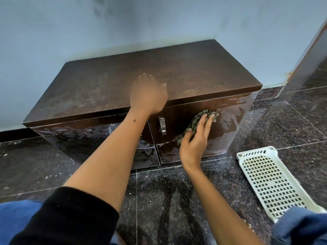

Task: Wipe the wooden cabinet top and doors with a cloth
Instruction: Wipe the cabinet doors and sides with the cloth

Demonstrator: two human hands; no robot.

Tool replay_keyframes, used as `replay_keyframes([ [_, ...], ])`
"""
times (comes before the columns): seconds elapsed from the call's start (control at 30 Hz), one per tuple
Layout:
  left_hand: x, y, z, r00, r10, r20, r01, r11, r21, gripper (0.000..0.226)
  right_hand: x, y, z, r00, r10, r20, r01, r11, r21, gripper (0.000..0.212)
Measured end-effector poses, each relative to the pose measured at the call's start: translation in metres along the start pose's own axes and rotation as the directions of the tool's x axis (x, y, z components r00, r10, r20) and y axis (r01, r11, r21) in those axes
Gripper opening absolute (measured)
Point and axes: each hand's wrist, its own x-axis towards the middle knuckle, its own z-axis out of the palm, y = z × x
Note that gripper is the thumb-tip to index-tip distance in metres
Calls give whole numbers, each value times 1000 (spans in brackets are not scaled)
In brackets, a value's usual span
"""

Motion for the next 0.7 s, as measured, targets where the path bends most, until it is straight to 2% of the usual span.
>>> replay_keyframes([
  [0.1, -1, 0, 0, 1000, 2, 8, -2, 1000, -3, 64, -1, 7, -4, 999, 17, 34, -17, 1000, 22, 64],
  [0.2, -3, -1, 0, 1000, 7, 4, -7, 1000, 0, 64, 3, 2, -6, 1000, 23, 5, -23, 999, 24, 64],
  [0.37, -7, -2, 0, 1000, 24, -15, -24, 1000, 8, 63, 4, -11, 2, 988, -152, 13, 152, 988, 24, 64],
  [0.47, -12, -2, 0, 999, 33, -21, -32, 999, 13, 63, 6, -3, -4, 994, -110, -6, 110, 993, 42, 66],
  [0.6, -15, -1, 2, 998, 35, -52, -34, 999, 18, 63, 32, 4, -15, 988, 4, -155, -7, 1000, -21, 66],
  [0.7, -15, 1, 3, 997, 31, -67, -29, 999, 26, 61, 33, -3, -10, 982, -130, -134, 123, 991, -58, 66],
])
